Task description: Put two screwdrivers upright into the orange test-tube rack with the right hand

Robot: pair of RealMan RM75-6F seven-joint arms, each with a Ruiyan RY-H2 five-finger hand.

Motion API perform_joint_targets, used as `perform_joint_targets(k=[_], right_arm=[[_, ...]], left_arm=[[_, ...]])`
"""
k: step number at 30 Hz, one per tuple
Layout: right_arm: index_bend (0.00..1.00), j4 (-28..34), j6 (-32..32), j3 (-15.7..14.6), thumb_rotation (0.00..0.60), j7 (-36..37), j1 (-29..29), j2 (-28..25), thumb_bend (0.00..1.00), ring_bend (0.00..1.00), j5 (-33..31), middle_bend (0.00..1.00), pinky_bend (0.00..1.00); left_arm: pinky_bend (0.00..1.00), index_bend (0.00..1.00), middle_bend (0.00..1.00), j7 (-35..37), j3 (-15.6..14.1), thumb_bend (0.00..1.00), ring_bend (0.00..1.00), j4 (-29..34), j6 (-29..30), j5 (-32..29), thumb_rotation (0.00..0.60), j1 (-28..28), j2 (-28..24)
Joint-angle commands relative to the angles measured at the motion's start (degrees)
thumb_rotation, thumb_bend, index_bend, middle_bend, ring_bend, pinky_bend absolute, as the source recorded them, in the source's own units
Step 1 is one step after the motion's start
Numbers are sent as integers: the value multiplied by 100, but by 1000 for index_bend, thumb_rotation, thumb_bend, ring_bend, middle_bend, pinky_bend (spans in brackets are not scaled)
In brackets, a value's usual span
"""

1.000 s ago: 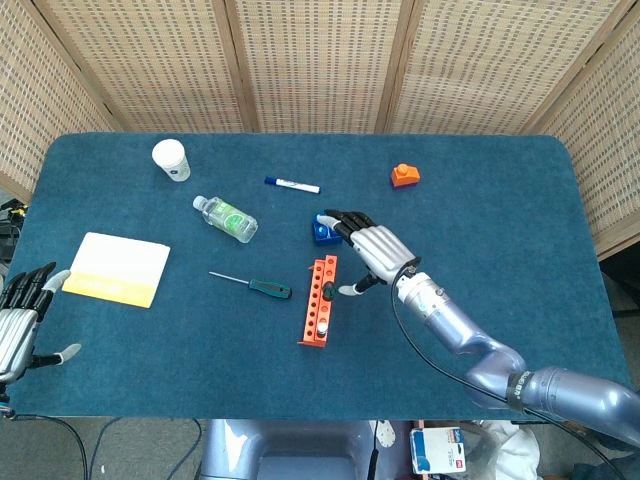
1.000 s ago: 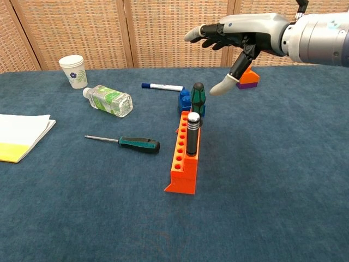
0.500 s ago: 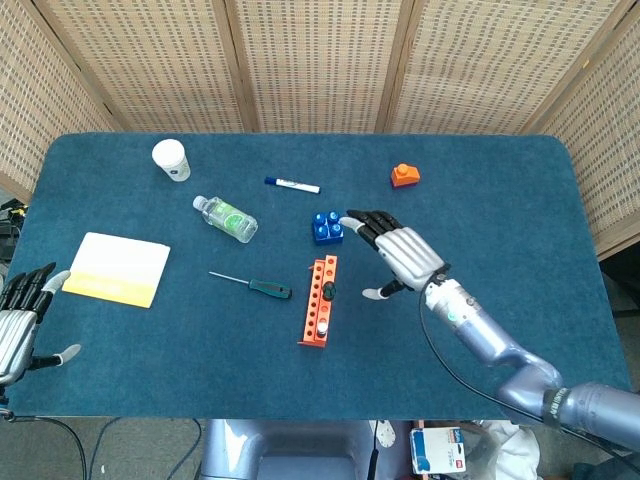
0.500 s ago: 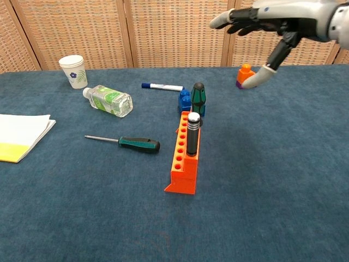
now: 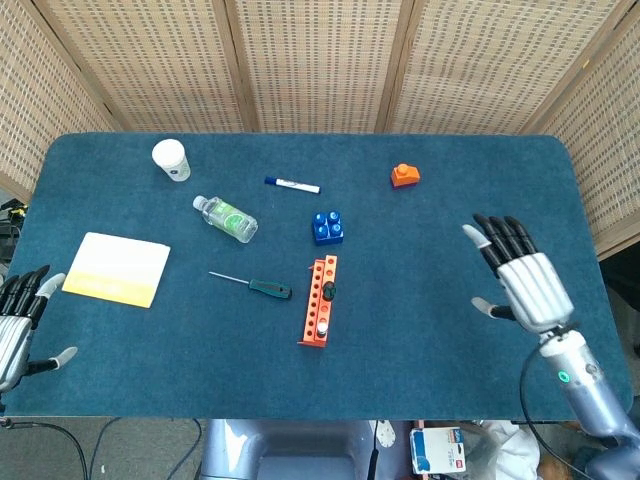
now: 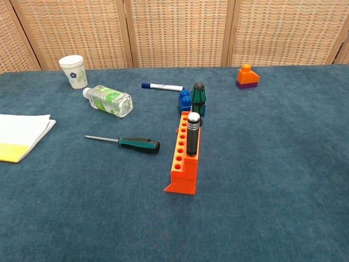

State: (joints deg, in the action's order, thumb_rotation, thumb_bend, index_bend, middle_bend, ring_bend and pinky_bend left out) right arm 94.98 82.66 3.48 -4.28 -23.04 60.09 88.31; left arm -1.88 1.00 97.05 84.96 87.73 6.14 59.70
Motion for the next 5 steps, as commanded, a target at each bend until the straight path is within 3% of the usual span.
perform_joint_targets(k=[1,5], right_arm=[[0,-480,658,-328,600,-346,669,260,0,0,260,0,0],[0,-648,867,-436,600,-449,1007,433,0,0,213,0,0]], left_arm=[[0,0,0,-15,-10,0,0,-48,57,33,600,-36,38],[0,0,0,16,-20,0,0,-103,127,81,600,-72,58]])
